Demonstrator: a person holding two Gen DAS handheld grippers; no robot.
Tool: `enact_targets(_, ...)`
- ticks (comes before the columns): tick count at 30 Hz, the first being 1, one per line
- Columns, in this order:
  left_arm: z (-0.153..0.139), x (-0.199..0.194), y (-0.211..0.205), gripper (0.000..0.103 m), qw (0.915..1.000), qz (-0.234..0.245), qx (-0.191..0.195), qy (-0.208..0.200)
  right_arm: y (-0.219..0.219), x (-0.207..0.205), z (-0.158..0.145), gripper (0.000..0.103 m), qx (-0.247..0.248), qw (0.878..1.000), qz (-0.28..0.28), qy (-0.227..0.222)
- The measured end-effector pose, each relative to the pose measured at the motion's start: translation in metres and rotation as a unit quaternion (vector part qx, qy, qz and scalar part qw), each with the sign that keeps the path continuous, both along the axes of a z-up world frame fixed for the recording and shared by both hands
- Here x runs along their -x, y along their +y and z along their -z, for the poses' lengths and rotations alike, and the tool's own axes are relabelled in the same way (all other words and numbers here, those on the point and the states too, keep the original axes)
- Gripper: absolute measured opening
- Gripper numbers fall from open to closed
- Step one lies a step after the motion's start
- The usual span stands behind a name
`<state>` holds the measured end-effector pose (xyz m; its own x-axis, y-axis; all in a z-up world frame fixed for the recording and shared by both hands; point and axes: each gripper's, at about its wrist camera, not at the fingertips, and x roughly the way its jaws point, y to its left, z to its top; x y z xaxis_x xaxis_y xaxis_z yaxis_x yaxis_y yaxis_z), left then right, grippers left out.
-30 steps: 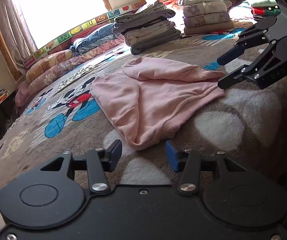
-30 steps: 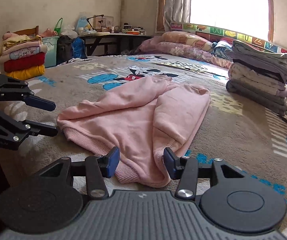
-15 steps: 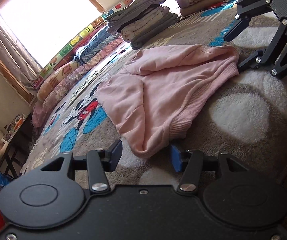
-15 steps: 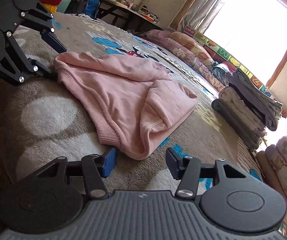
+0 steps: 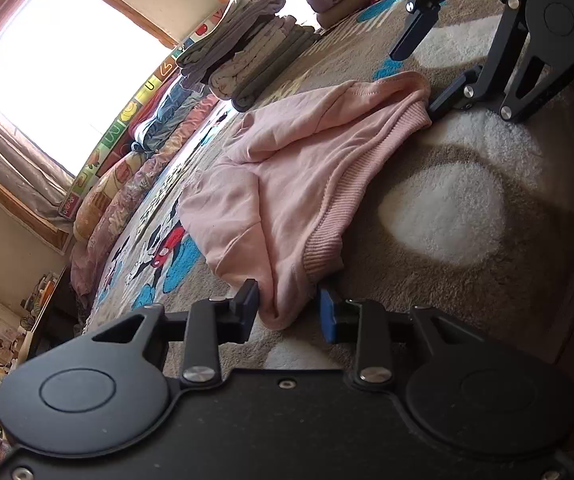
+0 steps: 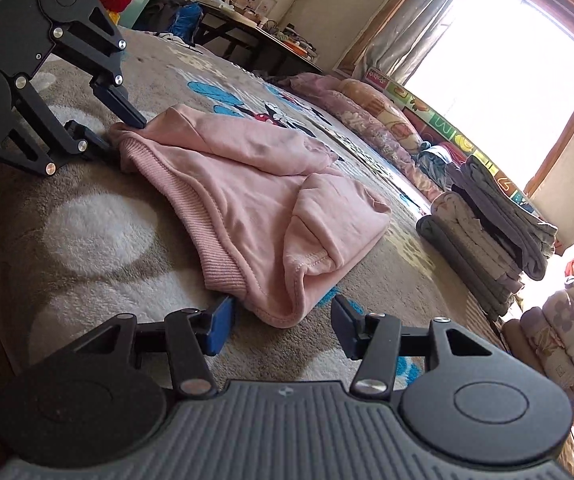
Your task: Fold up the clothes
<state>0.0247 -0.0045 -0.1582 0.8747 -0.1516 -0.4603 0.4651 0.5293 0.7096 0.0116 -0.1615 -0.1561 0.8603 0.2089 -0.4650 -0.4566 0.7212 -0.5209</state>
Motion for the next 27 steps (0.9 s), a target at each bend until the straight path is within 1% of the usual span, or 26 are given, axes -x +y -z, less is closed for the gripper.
enact_targets(1, 0.000, 0.002, 0.002, 0.045, 1.0000, -0.001, -0.004, -0.008, 0.001, 0.001, 0.000, 0.053, 0.005, 1.000, -0.004, -0.002)
enact_targets(2, 0.001, 0.001, 0.003, 0.047, 0.9999, -0.003, -0.004, -0.009, 0.002, 0.002, 0.000, 0.053, 0.014, 1.000, -0.008, -0.007)
enact_targets(4, 0.002, -0.002, 0.006, 0.047, 1.0000, -0.006, 0.000, -0.007, 0.002, 0.003, 0.000, 0.053, 0.024, 1.000, -0.015, -0.011)
enact_targets(6, 0.004, -0.006, 0.004, 0.047, 0.9999, -0.008, 0.000, -0.009, 0.001, 0.002, 0.001, 0.053, 0.019, 1.000, -0.017, -0.006)
enact_targets(7, 0.005, -0.008, 0.003, 0.051, 0.9998, -0.012, -0.002, -0.018, 0.001, 0.001, 0.001, 0.053, 0.017, 1.000, -0.018, -0.003)
enact_targets(9, 0.006, -0.008, -0.001, 0.052, 0.9988, -0.021, -0.017, -0.040, -0.003, -0.003, 0.001, 0.053, -0.002, 1.000, -0.018, 0.006)
enact_targets(12, 0.011, -0.002, -0.006, 0.053, 0.9957, 0.001, -0.058, -0.072, -0.002, -0.006, 0.002, 0.053, -0.004, 1.000, -0.018, 0.002)
enact_targets(13, 0.012, -0.002, -0.006, 0.052, 0.9953, 0.008, -0.064, -0.072, -0.002, -0.008, 0.002, 0.053, -0.005, 1.000, -0.017, 0.001)
enact_targets(14, 0.013, -0.004, -0.006, 0.045, 0.9959, 0.010, -0.063, -0.064, -0.001, -0.009, 0.002, 0.053, -0.007, 1.000, -0.016, 0.001)
enact_targets(15, 0.009, -0.009, -0.004, 0.037, 0.9989, 0.004, -0.045, -0.017, -0.002, -0.009, 0.002, 0.053, -0.010, 1.000, -0.015, 0.002)
enact_targets(16, 0.008, -0.011, -0.004, 0.028, 0.9992, 0.002, -0.039, -0.004, -0.003, -0.010, 0.003, 0.053, -0.013, 1.000, -0.014, 0.003)
enact_targets(17, 0.007, -0.012, -0.004, 0.026, 0.9994, 0.000, -0.033, 0.009, -0.003, -0.010, 0.003, 0.053, -0.016, 1.000, -0.013, 0.003)
enact_targets(18, 0.007, -0.012, -0.005, 0.024, 0.9992, 0.004, -0.036, 0.016, -0.004, -0.010, 0.003, 0.053, -0.019, 1.000, -0.013, 0.005)
enact_targets(19, 0.007, -0.012, -0.005, 0.022, 0.9992, 0.005, -0.035, 0.019, -0.005, -0.011, 0.003, 0.050, -0.023, 1.000, -0.014, 0.008)
enact_targets(20, 0.007, -0.012, -0.004, 0.022, 0.9993, 0.005, -0.030, 0.021, -0.004, -0.011, 0.003, 0.048, -0.023, 1.000, -0.017, 0.011)
enact_targets(22, 0.007, -0.012, -0.003, 0.021, 0.9994, 0.005, -0.028, 0.021, -0.003, -0.010, 0.003, 0.038, -0.021, 0.999, -0.023, 0.013)
enact_targets(25, 0.007, -0.008, -0.004, 0.022, 0.9995, 0.004, -0.030, 0.006, -0.001, -0.008, 0.004, 0.037, -0.018, 0.999, -0.028, 0.015)
enact_targets(27, 0.007, -0.004, -0.003, 0.029, 0.9993, 0.002, -0.035, -0.010, -0.001, -0.007, 0.004, 0.036, -0.015, 1.000, -0.025, 0.009)
